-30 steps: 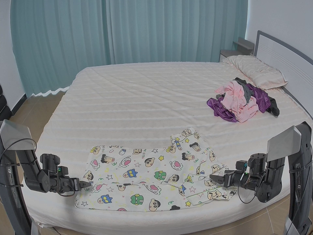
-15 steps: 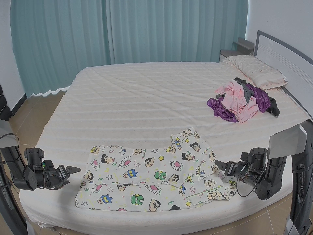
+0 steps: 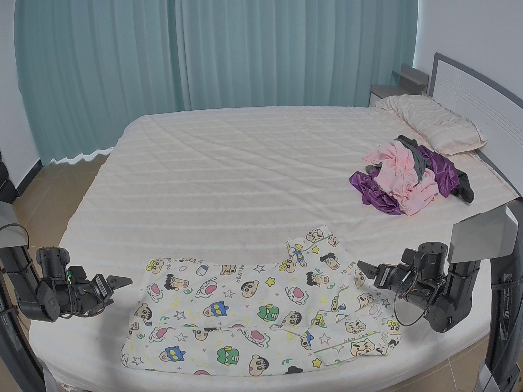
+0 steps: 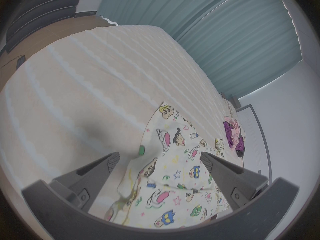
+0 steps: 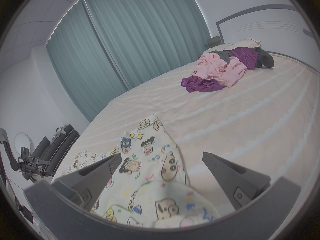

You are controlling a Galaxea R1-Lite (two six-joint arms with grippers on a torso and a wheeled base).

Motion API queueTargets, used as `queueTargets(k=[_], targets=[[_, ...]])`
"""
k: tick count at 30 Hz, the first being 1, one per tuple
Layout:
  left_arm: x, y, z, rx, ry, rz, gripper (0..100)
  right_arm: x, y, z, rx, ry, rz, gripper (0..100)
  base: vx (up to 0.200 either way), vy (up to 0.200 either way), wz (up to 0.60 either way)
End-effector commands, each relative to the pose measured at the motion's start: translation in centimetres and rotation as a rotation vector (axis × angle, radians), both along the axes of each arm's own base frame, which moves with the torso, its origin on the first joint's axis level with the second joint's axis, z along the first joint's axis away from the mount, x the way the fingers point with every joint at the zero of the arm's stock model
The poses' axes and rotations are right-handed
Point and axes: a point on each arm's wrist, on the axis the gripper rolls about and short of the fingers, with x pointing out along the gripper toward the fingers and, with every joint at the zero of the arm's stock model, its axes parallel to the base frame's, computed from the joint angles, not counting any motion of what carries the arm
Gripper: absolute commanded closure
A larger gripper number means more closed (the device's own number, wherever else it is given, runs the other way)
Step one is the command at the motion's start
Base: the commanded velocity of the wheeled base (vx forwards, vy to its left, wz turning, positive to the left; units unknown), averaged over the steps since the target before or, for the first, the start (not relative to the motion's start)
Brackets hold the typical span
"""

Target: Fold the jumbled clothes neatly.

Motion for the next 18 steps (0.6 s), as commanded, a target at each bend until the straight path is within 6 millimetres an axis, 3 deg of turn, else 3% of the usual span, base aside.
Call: queueTargets(k=[1,9,18], targets=[[-0.04,-0.02,-0.31,0.001,-0.002,-0.002,0,0.01,0.04,0.2,0.003,-0.014,0.002,0,0.0,0.0,0.0],[-0.39,-0.12,-0.68,-0.022,-0.029,-0.028,0,-0.02,0.09,-0.05,0.001,-0.007,0.003,0,0.0,0.0,0.0],[-0.84,-0.27,-0.85,-0.019,-0.038,-0.034,0,-0.05,0.13,-0.21,0.0,-0.001,0.005,0,0.0,0.2,0.0]])
